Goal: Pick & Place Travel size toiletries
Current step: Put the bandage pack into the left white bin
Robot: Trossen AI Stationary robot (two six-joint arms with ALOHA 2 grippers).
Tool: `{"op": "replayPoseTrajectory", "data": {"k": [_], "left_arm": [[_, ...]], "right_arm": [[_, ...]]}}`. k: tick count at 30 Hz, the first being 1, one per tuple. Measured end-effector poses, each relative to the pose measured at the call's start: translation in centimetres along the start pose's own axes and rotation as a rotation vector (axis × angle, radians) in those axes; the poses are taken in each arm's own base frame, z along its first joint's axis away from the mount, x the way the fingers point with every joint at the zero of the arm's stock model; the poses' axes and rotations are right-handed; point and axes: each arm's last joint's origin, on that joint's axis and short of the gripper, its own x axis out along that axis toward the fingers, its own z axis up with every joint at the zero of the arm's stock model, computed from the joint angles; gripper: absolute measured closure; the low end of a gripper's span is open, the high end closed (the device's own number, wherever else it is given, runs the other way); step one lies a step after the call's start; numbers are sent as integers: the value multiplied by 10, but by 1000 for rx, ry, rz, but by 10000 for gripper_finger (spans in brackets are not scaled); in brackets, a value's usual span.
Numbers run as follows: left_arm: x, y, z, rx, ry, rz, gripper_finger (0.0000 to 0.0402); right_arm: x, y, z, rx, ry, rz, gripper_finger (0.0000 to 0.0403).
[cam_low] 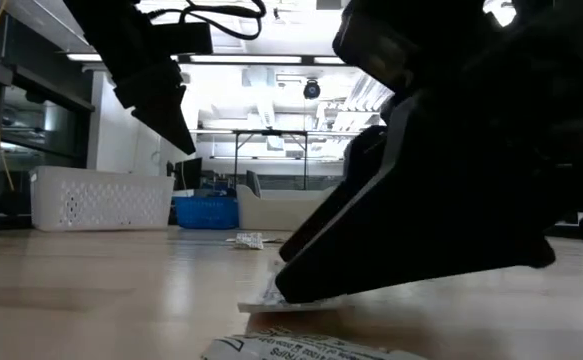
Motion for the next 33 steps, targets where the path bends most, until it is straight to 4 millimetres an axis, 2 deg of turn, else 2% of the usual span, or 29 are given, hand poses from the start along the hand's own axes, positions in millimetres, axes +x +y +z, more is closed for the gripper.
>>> {"op": "replayPoseTrajectory", "data": {"k": [8, 11, 16, 28, 33], "left_arm": [[0, 0, 0, 3, 5, -4, 224], [0, 0, 0, 4, 6, -4, 224], [0, 0, -1, 5, 15, -19, 224], [0, -1, -1, -4, 22, -42, 224], [0, -2, 0, -8, 22, -52, 224]], "right_arm": [[-1, -3, -7, 87, 88, -47, 133], [-2, -5, -9, 109, 109, -62, 145], [-1, -8, -10, 147, 123, -80, 201], [0, -10, -13, 217, 116, -112, 382], [0, -11, -10, 223, 107, -102, 398]]}}
